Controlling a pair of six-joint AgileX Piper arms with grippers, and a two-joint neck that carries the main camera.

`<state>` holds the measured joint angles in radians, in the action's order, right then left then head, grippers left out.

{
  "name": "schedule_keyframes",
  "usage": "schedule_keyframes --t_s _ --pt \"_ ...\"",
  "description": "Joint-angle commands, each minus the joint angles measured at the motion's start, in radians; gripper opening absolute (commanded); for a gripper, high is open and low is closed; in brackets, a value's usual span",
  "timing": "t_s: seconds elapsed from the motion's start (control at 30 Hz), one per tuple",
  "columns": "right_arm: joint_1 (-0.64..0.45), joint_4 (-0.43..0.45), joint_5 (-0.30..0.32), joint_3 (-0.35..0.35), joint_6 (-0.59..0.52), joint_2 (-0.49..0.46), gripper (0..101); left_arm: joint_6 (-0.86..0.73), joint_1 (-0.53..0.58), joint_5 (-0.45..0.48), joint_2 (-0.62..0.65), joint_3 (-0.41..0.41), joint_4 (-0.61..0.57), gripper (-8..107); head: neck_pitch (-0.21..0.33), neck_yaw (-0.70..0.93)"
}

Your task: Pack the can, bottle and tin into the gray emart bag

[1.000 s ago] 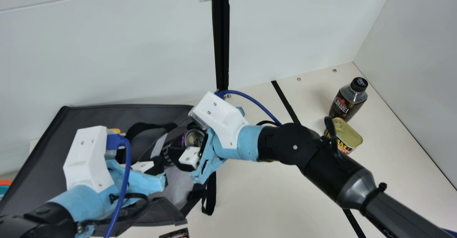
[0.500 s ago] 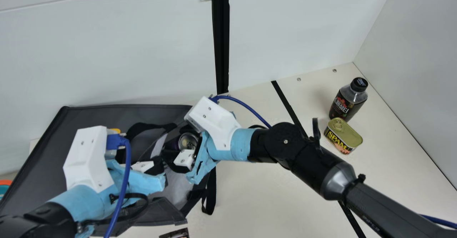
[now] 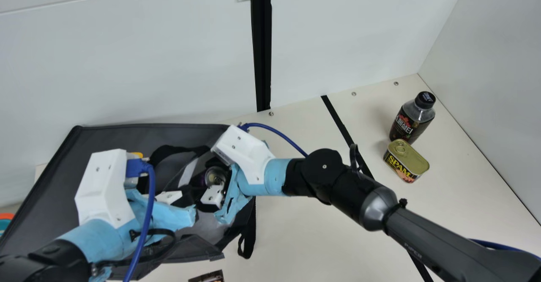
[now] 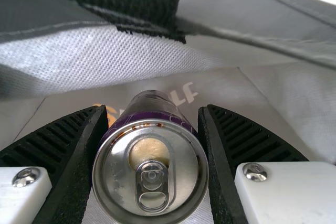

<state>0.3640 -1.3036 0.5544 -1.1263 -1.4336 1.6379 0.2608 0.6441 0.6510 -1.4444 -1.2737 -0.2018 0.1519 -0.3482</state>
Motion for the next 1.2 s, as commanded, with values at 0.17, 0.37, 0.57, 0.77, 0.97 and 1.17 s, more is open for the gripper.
schedule_keyframes --t_s 0.17,0.37,0.57,0.77,0.97,1.17 --pt "-0.001 -0.032 0.005 -0.005 -0.041 0.022 0 0.0 0.0 0.0 0.0 0.0 0.0 10 0.023 -0.001" --pt "0.0 -0.044 0.007 -0.009 -0.057 0.032 17 0.0 0.0 0.0 0.0 0.0 0.0 10 0.023 -0.001" --pt "-0.001 -0.045 0.006 -0.007 -0.063 0.033 37 0.0 0.0 0.0 0.0 0.0 0.0 10 0.023 -0.001" --pt "-0.005 -0.037 0.006 -0.004 -0.06 0.027 57 0.0 0.0 0.0 0.0 0.0 0.0 10 0.023 -0.001" --pt "-0.008 -0.025 0.009 -0.001 -0.052 0.018 77 0.0 0.0 0.0 0.0 0.0 0.0 10 0.023 -0.001" --pt "-0.014 -0.013 0.012 0.004 -0.04 0.006 91 0.0 0.0 0.0 0.0 0.0 0.0 10 0.023 -0.001"
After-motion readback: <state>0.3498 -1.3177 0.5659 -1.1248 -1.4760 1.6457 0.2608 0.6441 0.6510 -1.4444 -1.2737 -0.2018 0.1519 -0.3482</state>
